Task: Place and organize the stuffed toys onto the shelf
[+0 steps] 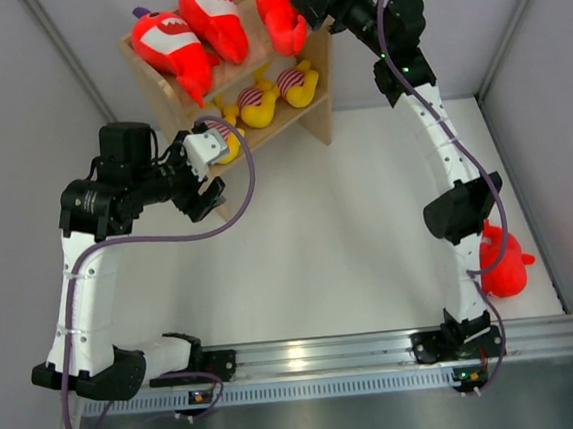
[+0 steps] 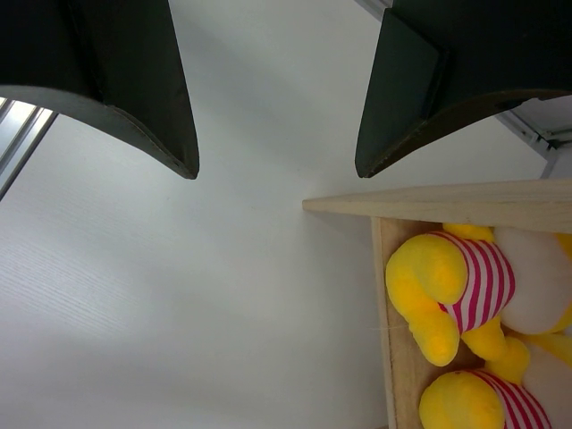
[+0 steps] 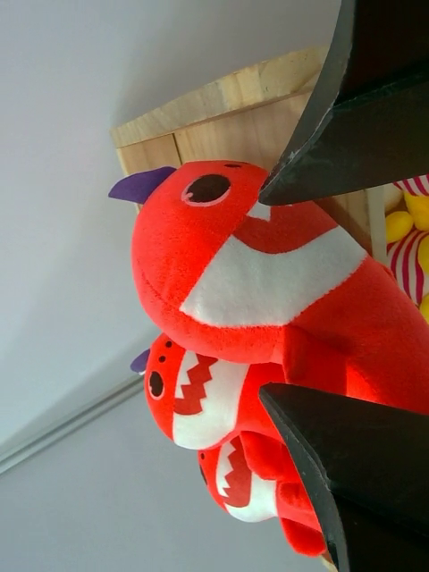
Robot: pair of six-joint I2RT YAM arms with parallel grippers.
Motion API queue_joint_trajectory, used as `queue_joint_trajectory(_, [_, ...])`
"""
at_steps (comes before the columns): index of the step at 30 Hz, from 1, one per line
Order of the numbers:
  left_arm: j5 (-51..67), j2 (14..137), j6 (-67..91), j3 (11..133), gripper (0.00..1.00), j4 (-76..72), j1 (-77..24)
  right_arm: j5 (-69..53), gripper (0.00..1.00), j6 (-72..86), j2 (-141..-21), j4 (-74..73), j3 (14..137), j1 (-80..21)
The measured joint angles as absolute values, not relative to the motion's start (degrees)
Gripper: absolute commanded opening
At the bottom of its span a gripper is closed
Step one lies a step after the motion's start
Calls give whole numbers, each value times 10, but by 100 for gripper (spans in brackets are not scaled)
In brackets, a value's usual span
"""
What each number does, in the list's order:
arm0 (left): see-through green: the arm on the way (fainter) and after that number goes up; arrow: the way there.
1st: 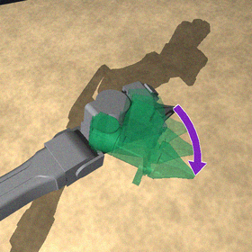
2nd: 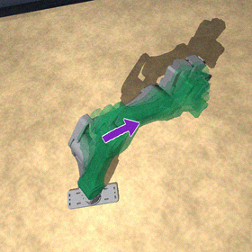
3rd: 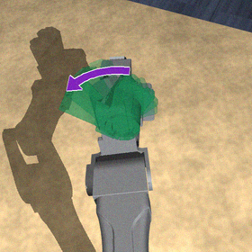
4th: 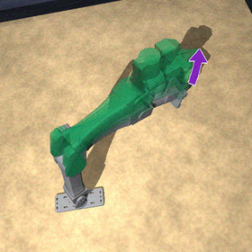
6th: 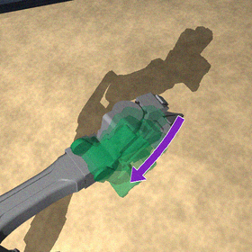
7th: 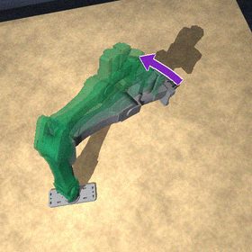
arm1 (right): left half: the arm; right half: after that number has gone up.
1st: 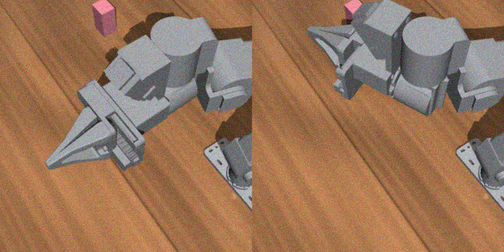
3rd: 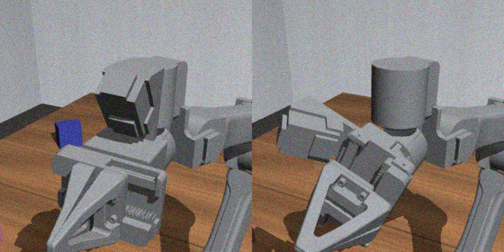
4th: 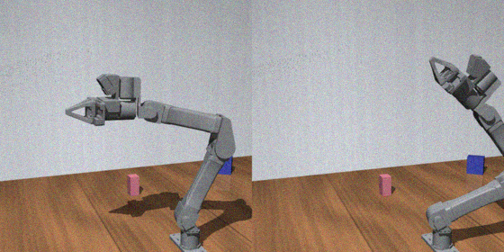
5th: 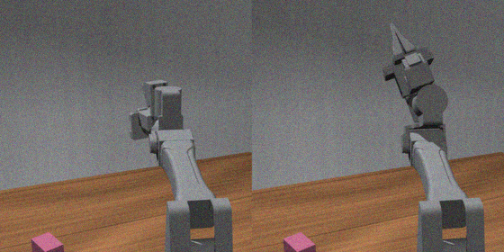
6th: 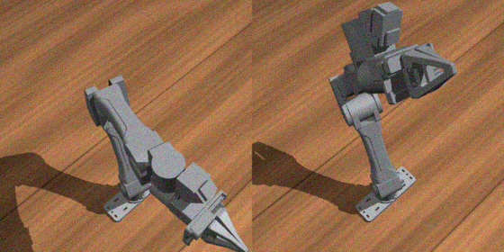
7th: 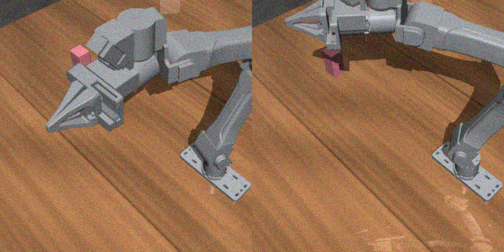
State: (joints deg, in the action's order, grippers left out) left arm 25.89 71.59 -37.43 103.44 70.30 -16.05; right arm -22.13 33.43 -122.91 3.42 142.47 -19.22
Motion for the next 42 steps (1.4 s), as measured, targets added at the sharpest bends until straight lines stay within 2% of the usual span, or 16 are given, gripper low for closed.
queue_joint_trajectory(10, [258, 716, -376, 1034, 77, 703, -161, -153, 79, 304, -1227, 3, 1425, -215])
queue_joint_trajectory(12, [258, 716, -376, 1034, 77, 703, -161, -142, 53, 298, -1228, -1, 1424, -227])
queue_joint_trajectory(14, [258, 716, -377, 1034, 77, 704, -161, -136, 33, 299, -1228, -1, 1424, -236])
queue_joint_trajectory(22, [249, 714, -382, 1034, 77, 708, -161, -135, 25, 323, -1256, 43, 1446, -244])
queue_joint_trajectory(25, [246, 714, -385, 1034, 77, 708, -161, -136, 26, 339, -1283, 73, 1461, -244])
queue_joint_trajectory(31, [246, 714, -387, 1034, 77, 708, -161, -127, 39, 363, -1309, 119, 1464, -244])
queue_joint_trajectory(34, [246, 713, -387, 1033, 77, 708, -161, -117, 50, 358, -1308, 120, 1464, -244])
queue_joint_trajectory(38, [246, 711, -387, 1033, 77, 708, -161, -108, 58, 342, -1303, 109, 1461, -244])
queue_joint_trajectory(42, [246, 707, -387, 1032, 77, 710, -161, -108, 62, 322, -1272, 89, 1433, -242])
